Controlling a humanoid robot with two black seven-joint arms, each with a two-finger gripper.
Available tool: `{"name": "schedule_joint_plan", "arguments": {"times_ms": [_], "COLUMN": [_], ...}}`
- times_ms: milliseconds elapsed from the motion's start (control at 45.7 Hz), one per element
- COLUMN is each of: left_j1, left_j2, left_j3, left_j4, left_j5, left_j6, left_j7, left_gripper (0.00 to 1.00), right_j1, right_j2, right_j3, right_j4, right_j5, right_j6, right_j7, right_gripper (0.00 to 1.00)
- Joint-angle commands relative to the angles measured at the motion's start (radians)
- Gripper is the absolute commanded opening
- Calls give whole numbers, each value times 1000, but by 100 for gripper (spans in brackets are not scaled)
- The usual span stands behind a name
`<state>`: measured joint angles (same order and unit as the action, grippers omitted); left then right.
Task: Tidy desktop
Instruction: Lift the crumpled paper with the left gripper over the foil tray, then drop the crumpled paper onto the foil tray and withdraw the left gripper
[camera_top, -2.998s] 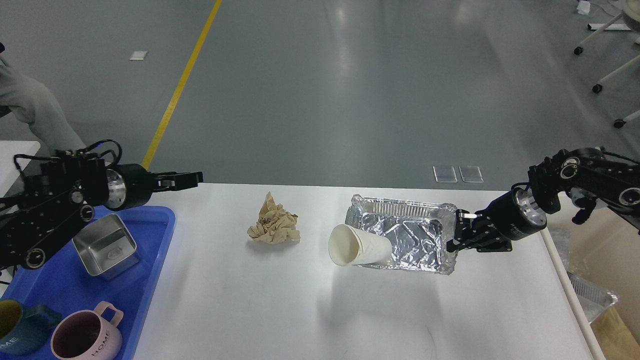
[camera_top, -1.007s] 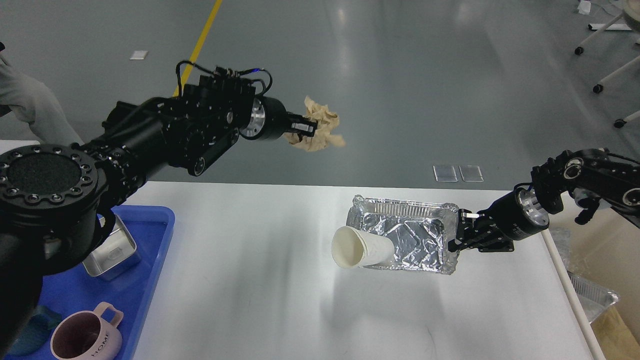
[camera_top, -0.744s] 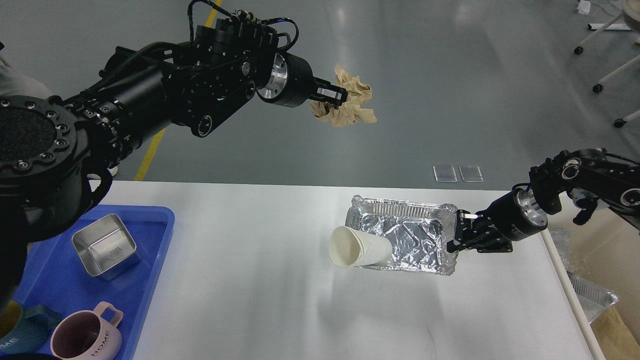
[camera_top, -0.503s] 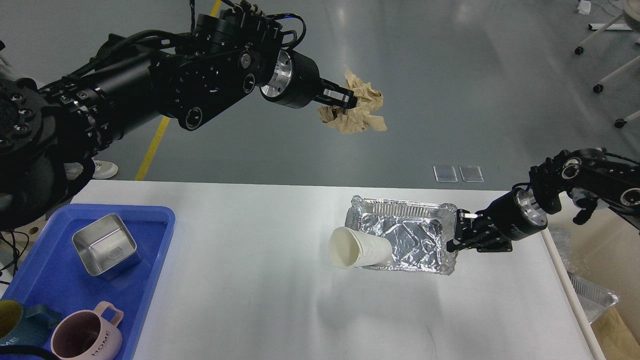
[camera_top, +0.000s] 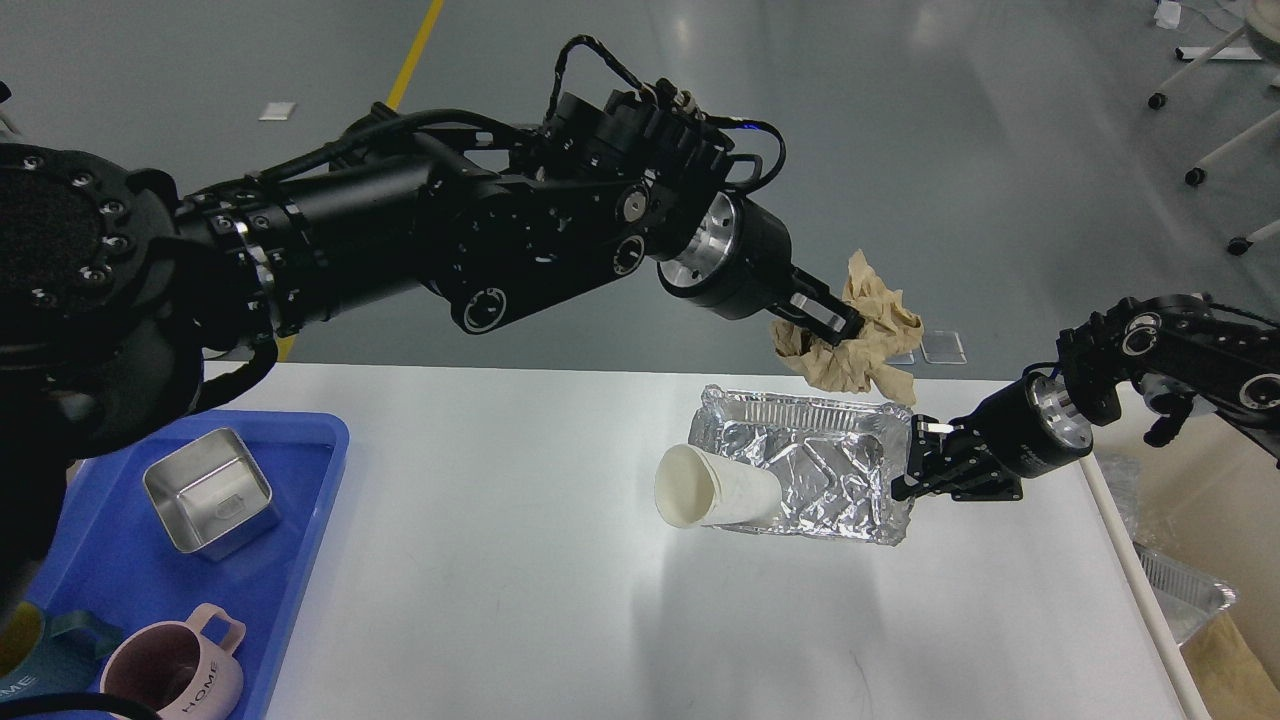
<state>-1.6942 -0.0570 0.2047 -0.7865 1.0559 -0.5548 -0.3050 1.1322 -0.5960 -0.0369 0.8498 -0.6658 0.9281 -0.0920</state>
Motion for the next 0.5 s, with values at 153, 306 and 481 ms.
{"name": "schedule_joint_plan", "arguments": {"times_ms": [153, 306, 481], "left_j1": [70, 100, 134], "left_j2": [-44, -46, -92], "left_j3": [78, 78, 78], "left_j4": [9, 12, 72], "left_j5": [38, 56, 58], "left_j6": [35, 49, 93], "left_j7": [14, 26, 27], "left_gripper": [3, 4, 5], "right_j1": [0, 0, 0], "right_j2": [-4, -4, -4], "right_j3": [2, 5, 5], "right_j4": [0, 0, 2], "right_j5": [2, 3, 8], "right_j6": [0, -2, 0], "right_j7": [0, 2, 2], "right_gripper": [0, 0, 0]}}
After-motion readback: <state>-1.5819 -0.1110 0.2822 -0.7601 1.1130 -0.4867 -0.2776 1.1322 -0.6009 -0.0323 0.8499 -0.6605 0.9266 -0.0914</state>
